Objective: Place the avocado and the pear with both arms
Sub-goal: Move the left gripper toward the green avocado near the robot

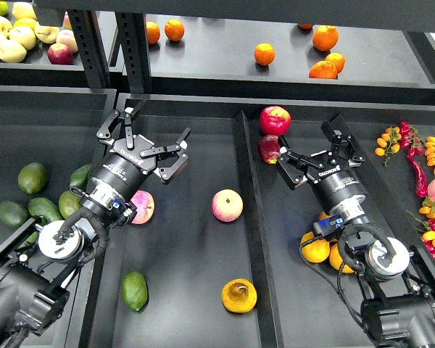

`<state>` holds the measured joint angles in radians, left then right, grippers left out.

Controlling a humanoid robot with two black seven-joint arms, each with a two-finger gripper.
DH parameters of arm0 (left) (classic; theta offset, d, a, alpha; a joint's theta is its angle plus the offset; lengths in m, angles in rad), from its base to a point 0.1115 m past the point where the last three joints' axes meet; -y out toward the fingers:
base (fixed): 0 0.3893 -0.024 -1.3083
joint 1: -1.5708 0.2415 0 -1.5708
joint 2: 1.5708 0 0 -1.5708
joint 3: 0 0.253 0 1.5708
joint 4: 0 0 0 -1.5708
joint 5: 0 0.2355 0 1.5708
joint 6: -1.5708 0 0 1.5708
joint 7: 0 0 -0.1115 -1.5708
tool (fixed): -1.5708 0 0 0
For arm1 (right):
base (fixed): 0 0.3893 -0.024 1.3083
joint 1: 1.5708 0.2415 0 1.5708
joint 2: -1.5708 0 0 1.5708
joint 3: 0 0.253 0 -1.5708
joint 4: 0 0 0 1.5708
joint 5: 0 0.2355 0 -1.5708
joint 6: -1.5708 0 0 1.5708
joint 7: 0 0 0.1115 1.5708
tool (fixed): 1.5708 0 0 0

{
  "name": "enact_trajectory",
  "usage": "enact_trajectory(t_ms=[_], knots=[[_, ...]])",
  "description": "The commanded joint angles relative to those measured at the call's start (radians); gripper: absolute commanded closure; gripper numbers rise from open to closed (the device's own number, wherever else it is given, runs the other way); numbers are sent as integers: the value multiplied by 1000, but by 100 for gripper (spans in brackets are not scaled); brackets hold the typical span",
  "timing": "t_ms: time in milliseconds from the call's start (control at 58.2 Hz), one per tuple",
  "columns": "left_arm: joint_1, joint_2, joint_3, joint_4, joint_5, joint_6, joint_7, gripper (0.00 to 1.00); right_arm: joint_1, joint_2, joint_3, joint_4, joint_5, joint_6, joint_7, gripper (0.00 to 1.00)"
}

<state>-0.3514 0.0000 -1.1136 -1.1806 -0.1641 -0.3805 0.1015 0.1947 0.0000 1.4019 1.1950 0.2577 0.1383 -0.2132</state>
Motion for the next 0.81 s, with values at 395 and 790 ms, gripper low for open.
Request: enact_trajectory(t_ms=[395,790], knots=[[32,0,0,-33,0,-9,3,0,-11,0,-3,0,0,-3,-2,1],[46,0,-15,-33,1,-52,35,0,-31,0,-3,3,-3,-5,-14,1]])
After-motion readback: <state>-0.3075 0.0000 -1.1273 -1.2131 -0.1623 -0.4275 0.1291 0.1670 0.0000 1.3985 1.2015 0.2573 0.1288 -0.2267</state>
